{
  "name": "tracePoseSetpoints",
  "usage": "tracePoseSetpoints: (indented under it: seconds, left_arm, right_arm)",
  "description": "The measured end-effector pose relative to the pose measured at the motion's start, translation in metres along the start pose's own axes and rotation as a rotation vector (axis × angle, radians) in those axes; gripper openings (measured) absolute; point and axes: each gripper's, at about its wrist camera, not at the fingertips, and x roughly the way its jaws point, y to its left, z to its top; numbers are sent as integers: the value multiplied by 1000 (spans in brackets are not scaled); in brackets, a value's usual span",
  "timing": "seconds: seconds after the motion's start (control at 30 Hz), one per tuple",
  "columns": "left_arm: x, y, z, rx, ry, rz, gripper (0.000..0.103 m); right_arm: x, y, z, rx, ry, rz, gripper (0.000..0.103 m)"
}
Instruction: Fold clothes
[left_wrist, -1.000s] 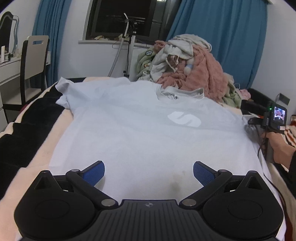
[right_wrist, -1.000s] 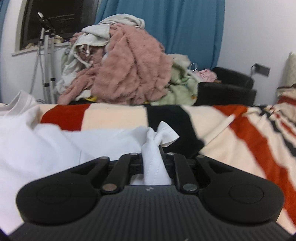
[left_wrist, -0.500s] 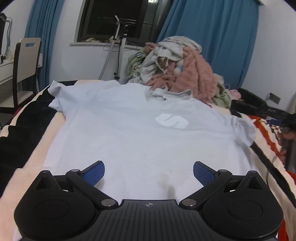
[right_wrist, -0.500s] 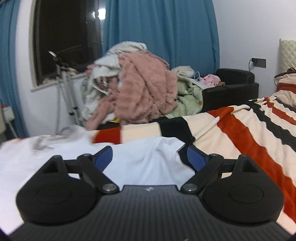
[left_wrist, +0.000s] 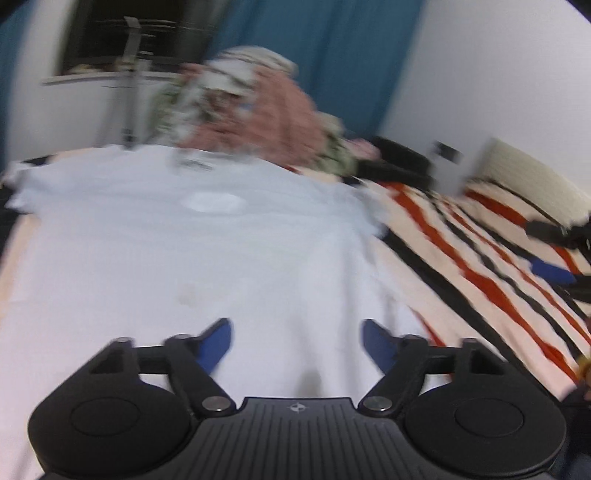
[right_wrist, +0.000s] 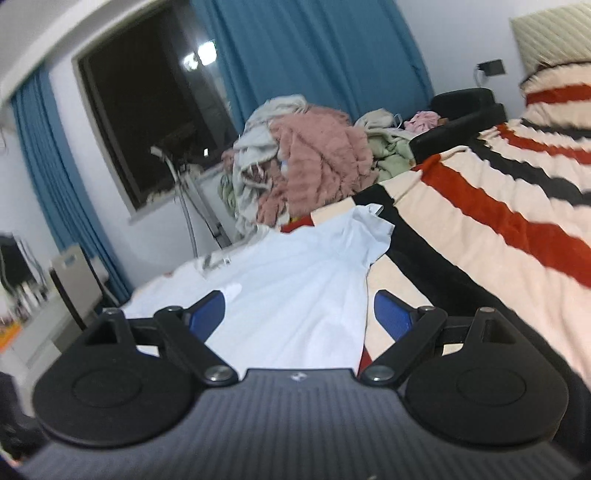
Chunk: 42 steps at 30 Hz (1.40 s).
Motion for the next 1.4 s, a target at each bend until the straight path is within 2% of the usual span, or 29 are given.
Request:
tracePoseSetpoints:
  seconds: [0.07,0.17,0.3,0.43,0.53,0.63,0.8,0.93,1.0,1.1,1.2,1.27,1.37,1.4]
  left_arm:
    - [11,-16,-7,27,40,-82,44]
    - [33,-36,-19,43,118,-175,28]
    - [60,-44,-34,35,216,-175,28]
    - [69,-42,-45,18,263,-199,27]
    - [68,-47,-47,31,253,-242,6]
    - [58,-63,-47,79,217,-286,4]
    - [45,-110,-35,88,204,-389,3]
    - [70,-153,-39,63,297,-422,3]
    - [85,-170,-43,70,325,-410,3]
    - [106,-183,-52,126,363,-374,3]
    - [109,-174,-52,89,384,-363,18]
    - [103,-165,-45,87,356,-315,49]
    - [78,-142,-28,116,279,-218,74]
    - [68,-133,-21,127,249,-187,77]
  right_arm:
    - [-2,-3,-1,13,-4,12,89]
    - [-4,-7,-2,34,-10,30,89]
    - [-8,-13,-3,60,-17,54,89]
    - [-16,-22,0,91,-56,58,89]
    - [-23,-29,3,114,-85,61,89]
    - [-29,-36,5,136,-115,64,89]
    - [-40,-47,10,174,-164,69,89]
    - [-48,-55,14,187,-204,61,90]
    - [-50,-57,17,166,-215,26,90]
    - [-44,-59,18,155,-185,15,90]
    - [-37,-58,17,130,-154,18,90]
    - [-33,-56,15,109,-138,26,90]
    - [-30,-50,13,76,-125,32,90]
    - [-29,-48,12,63,-121,31,90]
